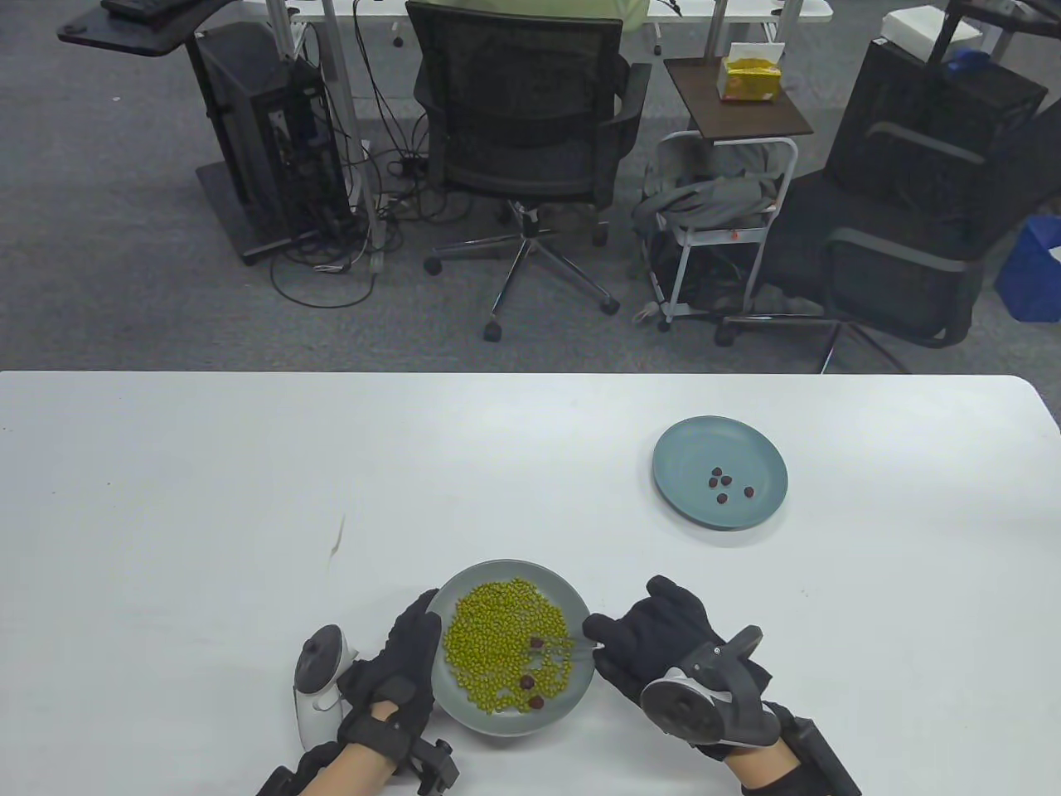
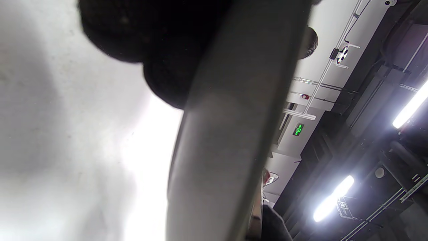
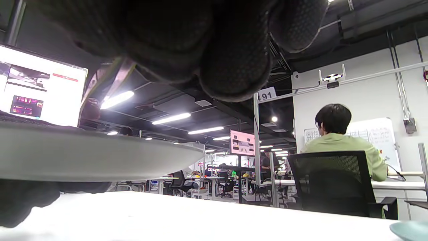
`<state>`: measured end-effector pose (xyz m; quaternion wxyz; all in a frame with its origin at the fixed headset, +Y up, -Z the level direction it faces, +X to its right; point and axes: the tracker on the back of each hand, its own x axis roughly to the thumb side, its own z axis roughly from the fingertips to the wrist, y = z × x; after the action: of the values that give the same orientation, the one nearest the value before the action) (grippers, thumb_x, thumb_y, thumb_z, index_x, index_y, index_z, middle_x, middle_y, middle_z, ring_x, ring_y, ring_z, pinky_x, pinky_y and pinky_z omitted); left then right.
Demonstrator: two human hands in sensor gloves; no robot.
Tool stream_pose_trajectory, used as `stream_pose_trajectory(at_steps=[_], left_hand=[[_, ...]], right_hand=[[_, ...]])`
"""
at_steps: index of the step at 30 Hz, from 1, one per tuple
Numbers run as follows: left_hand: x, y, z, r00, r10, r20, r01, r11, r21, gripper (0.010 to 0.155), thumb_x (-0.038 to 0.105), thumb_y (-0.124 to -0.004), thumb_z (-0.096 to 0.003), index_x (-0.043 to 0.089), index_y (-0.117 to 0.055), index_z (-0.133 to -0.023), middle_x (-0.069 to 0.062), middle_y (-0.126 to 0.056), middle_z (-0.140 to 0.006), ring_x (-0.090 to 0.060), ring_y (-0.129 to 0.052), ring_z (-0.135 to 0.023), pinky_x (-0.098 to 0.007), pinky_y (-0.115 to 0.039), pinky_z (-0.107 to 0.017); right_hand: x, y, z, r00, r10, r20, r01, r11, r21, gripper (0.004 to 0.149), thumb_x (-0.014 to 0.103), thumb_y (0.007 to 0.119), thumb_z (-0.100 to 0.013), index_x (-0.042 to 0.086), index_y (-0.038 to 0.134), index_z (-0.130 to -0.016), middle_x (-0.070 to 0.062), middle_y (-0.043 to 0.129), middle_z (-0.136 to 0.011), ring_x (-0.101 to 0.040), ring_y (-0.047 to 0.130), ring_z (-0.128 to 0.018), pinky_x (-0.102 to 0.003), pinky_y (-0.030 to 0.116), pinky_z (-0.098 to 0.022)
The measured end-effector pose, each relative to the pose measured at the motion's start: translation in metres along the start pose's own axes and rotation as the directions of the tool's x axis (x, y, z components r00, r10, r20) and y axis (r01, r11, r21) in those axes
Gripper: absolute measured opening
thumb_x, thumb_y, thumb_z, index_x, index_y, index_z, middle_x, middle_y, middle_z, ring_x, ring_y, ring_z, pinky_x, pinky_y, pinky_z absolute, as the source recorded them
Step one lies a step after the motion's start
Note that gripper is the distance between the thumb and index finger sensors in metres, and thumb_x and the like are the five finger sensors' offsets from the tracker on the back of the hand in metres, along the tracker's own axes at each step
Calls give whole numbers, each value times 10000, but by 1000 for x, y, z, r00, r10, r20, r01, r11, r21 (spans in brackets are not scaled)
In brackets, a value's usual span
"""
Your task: Pick cranberries with tweezers into plate
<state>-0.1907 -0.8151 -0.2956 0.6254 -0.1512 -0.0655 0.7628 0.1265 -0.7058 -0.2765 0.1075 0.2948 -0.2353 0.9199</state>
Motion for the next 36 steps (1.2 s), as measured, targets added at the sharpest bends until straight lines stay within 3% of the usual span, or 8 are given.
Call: stream_pose_trajectory(at_steps=[11, 17, 19, 23, 24, 28, 31, 36], left_hand=[[-5, -6, 1, 1000, -17, -20, 17, 1000, -19, 627, 504, -585, -533, 212, -339, -1031, -62, -650, -945, -261, -1026, -469, -353, -888, -295], [-5, -7, 0, 1000, -2, -23, 1, 1000, -24, 627, 503, -583, -533, 211, -337, -1031, -62, -648, -945, -262, -1024, -470, -353, -887, -295], [-4, -8, 0, 1000, 2, -21, -3, 1000, -31, 627, 503, -584, -534, 211, -338, -1030, -62, -647, -946, -261, -1025, -469, -353, -887, -295], [-3, -8, -1, 1000, 6, -16, -6, 999, -35, 626, 503, -584, -533, 212, -339, -1030, -61, -650, -945, -259, -1026, -468, -352, -888, -294], [-4, -8, -1, 1000, 2, -16, -2, 999, -34, 626, 503, -583, -533, 211, -338, -1030, -62, -648, -945, -260, -1026, -468, -353, -888, -294], [-4, -8, 0, 1000, -13, -18, 13, 999, -33, 627, 502, -584, -534, 209, -339, -1031, -64, -648, -945, -263, -1025, -467, -354, -887, -294], [-3, -8, 1, 1000, -8, -20, 8, 1000, -30, 627, 503, -585, -533, 210, -340, -1030, -64, -650, -944, -261, -1026, -467, -353, -887, -294], [-3, -9, 1, 1000, -12, -26, 11, 1000, -29, 628, 503, -586, -532, 209, -341, -1030, -65, -650, -943, -262, -1025, -467, -353, -887, -293]], right_hand=[[-30, -3, -4, 992, -19, -127, 19, 1000, -5, 460, 516, 712, -360, 332, 795, -773, 185, 879, -514, -102, 898, -593, -458, 551, -713], [-84, 1, -16, 944, 30, -328, -9, 998, 65, 462, 519, 716, -361, 328, 796, -774, 184, 881, -511, -105, 902, -585, -460, 556, -710], [-108, 5, -20, 903, 100, -417, -47, 990, 136, 462, 520, 715, -363, 329, 795, -776, 185, 879, -513, -108, 900, -589, -460, 552, -711], [-177, 21, -21, 761, 218, -610, -69, 964, 258, 462, 521, 712, -366, 329, 791, -779, 186, 876, -517, -107, 897, -591, -460, 549, -711], [-196, 25, -20, 700, 214, -681, -53, 967, 250, 462, 521, 713, -366, 327, 794, -777, 185, 877, -514, -109, 899, -587, -460, 552, -709], [-233, 37, -16, 557, 239, -796, 12, 955, 295, 462, 522, 715, -368, 320, 796, -776, 184, 878, -512, -110, 901, -582, -459, 556, -705], [-243, 43, -15, 516, 347, -783, -50, 925, 377, 461, 524, 714, -368, 321, 800, -773, 185, 879, -510, -110, 902, -580, -458, 561, -703], [-246, 51, -15, 487, 385, -784, -56, 910, 412, 460, 521, 716, -367, 318, 805, -770, 182, 881, -507, -114, 906, -574, -460, 564, -700]])
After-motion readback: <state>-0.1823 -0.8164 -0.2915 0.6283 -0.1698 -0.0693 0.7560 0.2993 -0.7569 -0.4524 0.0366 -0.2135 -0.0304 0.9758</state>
